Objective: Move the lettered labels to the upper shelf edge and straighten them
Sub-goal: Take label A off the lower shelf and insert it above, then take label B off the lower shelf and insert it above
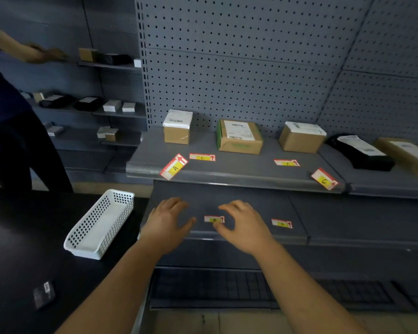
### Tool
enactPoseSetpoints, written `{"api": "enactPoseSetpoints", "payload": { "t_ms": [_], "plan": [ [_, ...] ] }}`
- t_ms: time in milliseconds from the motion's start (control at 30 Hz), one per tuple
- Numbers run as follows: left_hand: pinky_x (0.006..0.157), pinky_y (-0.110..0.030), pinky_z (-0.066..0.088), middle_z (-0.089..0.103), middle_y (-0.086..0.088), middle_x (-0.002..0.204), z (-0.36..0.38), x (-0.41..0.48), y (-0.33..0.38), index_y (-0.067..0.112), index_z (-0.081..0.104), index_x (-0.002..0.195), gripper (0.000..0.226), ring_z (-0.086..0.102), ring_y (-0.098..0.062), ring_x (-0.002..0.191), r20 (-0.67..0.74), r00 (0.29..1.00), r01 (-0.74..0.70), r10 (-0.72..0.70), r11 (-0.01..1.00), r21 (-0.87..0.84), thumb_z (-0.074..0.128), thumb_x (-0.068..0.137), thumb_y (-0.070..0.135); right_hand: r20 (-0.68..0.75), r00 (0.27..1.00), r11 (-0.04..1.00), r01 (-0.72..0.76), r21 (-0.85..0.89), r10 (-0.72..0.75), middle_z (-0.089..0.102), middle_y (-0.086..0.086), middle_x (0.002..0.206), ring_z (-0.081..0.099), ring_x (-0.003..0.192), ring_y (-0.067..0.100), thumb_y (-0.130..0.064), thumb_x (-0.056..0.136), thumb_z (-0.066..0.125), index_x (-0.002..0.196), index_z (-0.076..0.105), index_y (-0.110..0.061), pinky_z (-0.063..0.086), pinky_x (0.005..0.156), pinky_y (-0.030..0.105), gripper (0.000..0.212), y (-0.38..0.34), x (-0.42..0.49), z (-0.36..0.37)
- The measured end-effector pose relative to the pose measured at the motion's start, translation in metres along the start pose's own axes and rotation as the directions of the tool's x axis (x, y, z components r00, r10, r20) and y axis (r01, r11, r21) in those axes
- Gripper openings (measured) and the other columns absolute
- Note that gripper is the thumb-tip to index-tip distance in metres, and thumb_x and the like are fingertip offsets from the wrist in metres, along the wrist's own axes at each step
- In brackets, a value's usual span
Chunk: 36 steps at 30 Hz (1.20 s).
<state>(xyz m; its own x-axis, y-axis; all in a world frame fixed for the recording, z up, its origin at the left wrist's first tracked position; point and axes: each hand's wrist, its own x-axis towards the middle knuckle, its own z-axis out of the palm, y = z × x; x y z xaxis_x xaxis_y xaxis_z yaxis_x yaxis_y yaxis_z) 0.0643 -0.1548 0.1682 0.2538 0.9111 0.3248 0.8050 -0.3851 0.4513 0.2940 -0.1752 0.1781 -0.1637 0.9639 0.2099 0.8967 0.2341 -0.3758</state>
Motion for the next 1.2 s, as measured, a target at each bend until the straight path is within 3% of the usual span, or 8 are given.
{"api": "enactPoseSetpoints", "payload": {
  "t_ms": [267,533,700,1000,1200],
  "plan": [
    [0.097,-0.037,0.040,0.055,0.003,0.122,0.029,-0.075,0.074,0.021,0.056,0.121,0.042,0.048,-0.019,0.114,0.060,0.998,-0.036,0.035,0.999,0.016,0.058,0.087,0.045,0.029,0.999,0.997,-0.038,0.064,0.036,0.051,-0.005,0.123,0.046,0.118,0.015,-0.060,0.086,0.054,0.135,0.053,-0.028,0.041,0.100,0.034,0.058,0.038,-0.109,-0.011],
    [0.100,-0.040,0.040,0.053,0.003,0.127,0.054,-0.099,0.134,0.022,0.055,0.124,0.061,0.047,-0.019,0.118,0.094,0.992,-0.084,0.085,0.996,-0.018,0.037,0.081,0.061,0.003,0.995,0.991,-0.095,0.093,0.096,0.049,-0.009,0.133,0.042,0.126,0.012,-0.057,0.087,0.055,0.136,0.051,-0.030,0.038,0.104,0.032,0.056,0.075,-0.166,-0.039],
    [0.104,-0.037,0.033,0.049,0.006,0.131,0.077,-0.074,0.156,0.024,0.053,0.126,0.045,0.043,-0.017,0.121,0.129,0.984,-0.115,0.120,0.992,-0.044,0.054,0.087,0.049,-0.027,0.988,0.985,-0.147,0.087,0.150,0.050,-0.010,0.132,0.043,0.125,0.012,-0.058,0.087,0.054,0.134,0.052,-0.030,0.039,0.104,0.035,0.055,0.109,-0.166,-0.052],
    [0.107,-0.036,0.028,0.045,0.006,0.137,0.148,-0.005,0.172,0.024,0.048,0.132,0.049,0.039,-0.017,0.127,0.230,0.963,-0.118,0.144,0.985,-0.124,0.053,0.089,0.047,0.021,0.966,0.965,-0.257,0.046,0.256,0.050,-0.010,0.132,0.044,0.125,0.012,-0.059,0.087,0.052,0.134,0.051,-0.031,0.039,0.103,0.034,0.055,0.185,-0.130,-0.052],
    [0.110,-0.045,0.029,0.042,0.007,0.141,0.194,0.041,0.174,0.029,0.045,0.133,0.049,0.037,-0.016,0.129,0.329,0.936,-0.088,0.130,0.987,-0.137,0.049,0.089,0.050,0.066,0.950,0.951,-0.307,0.034,0.304,0.052,-0.008,0.131,0.046,0.124,0.013,-0.055,0.088,0.055,0.134,0.052,-0.030,0.040,0.102,0.033,0.053,0.231,-0.100,-0.047]
  ]
}}
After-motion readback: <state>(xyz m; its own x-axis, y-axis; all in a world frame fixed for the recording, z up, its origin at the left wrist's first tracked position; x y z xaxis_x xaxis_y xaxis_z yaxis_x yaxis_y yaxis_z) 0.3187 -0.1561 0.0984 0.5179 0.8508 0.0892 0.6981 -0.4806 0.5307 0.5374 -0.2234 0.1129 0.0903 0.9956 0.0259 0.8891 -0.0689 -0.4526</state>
